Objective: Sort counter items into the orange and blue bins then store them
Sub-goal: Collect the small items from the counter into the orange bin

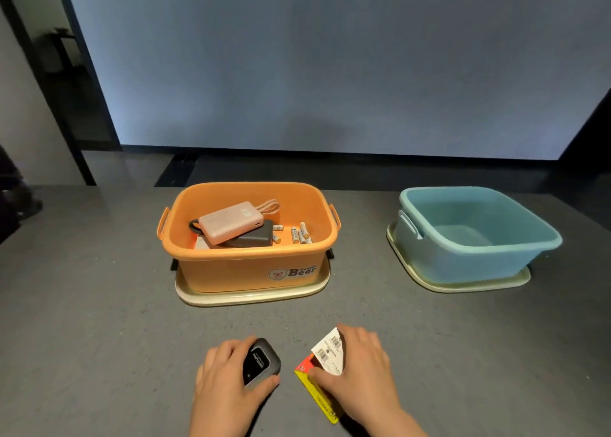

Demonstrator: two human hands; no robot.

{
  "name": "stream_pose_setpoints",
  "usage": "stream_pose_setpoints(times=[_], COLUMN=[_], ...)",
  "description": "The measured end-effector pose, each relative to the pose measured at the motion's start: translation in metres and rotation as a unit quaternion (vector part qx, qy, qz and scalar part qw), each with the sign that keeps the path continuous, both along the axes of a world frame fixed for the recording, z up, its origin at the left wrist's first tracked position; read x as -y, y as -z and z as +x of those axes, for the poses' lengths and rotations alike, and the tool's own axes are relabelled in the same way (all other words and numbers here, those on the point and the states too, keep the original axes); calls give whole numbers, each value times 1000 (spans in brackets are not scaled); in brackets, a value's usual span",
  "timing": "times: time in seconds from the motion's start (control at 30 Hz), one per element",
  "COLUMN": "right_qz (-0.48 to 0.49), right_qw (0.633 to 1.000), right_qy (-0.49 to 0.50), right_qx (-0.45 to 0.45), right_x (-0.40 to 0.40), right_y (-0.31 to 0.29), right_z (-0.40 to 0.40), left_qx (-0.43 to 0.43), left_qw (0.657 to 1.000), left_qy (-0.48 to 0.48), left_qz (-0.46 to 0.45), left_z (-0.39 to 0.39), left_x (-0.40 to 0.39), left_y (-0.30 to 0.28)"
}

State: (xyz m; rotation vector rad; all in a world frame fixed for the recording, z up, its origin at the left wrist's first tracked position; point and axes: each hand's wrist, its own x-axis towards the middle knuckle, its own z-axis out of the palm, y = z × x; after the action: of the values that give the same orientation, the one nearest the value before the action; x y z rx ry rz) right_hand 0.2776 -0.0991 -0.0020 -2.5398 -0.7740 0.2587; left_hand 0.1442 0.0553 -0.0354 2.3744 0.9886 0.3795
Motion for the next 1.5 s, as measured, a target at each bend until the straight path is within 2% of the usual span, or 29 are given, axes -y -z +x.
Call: stream_pose_setpoints(times=[0.13,0.27,0.47,0.57,0.63,0.73,0.83,0.9,1.07,1.17,1.27,1.33,1.4,1.43,1.5], right_qz=[17,47,41,39,81,217,326,339,263,97,-79,-135,-197,-214,-182], right_qw=[1000,998,999,999,996,972,941,936,957,975,959,948,933,930,948], right_qy=[-18,8,18,9,-2,-40,-82,-97,-118,-199,-272,-275,-280,-278,-246], right_qx=[-2,-32,6,-16,-43,-79,-42,-8,20,23,-30,-89,-110,-106,-84], right_x=[3,2,-8,-17,-23,-37,-62,-82,-143,-172,-191,-198,-203,-206,-206], right_y=[4,3,-13,-26,-40,-75,-117,-131,-120,-107,-94,-87,-82,-79,-78], right_z=[6,8,26,35,42,50,62,76,109,127,140,146,147,147,145], left_qx=[26,17,8,-13,-21,-22,-13,-11,4,9,32,46,47,48,55], left_qw=[999,999,996,996,996,996,998,998,997,995,994,993,991,989,988], left_qy=[-26,-46,-85,-85,-82,-74,-50,-35,33,59,55,54,57,60,71], left_qz=[12,22,10,18,20,31,34,46,69,79,94,97,115,123,126], left_z=[-1,-6,-11,-9,-6,1,11,19,33,35,39,41,43,43,40], left_x=[5,-2,-20,-19,-21,-30,-39,-41,-46,-45,-41,-41,-43,-43,-44], left_y=[8,8,2,0,-2,-4,-7,-9,-4,2,8,9,7,6,5])
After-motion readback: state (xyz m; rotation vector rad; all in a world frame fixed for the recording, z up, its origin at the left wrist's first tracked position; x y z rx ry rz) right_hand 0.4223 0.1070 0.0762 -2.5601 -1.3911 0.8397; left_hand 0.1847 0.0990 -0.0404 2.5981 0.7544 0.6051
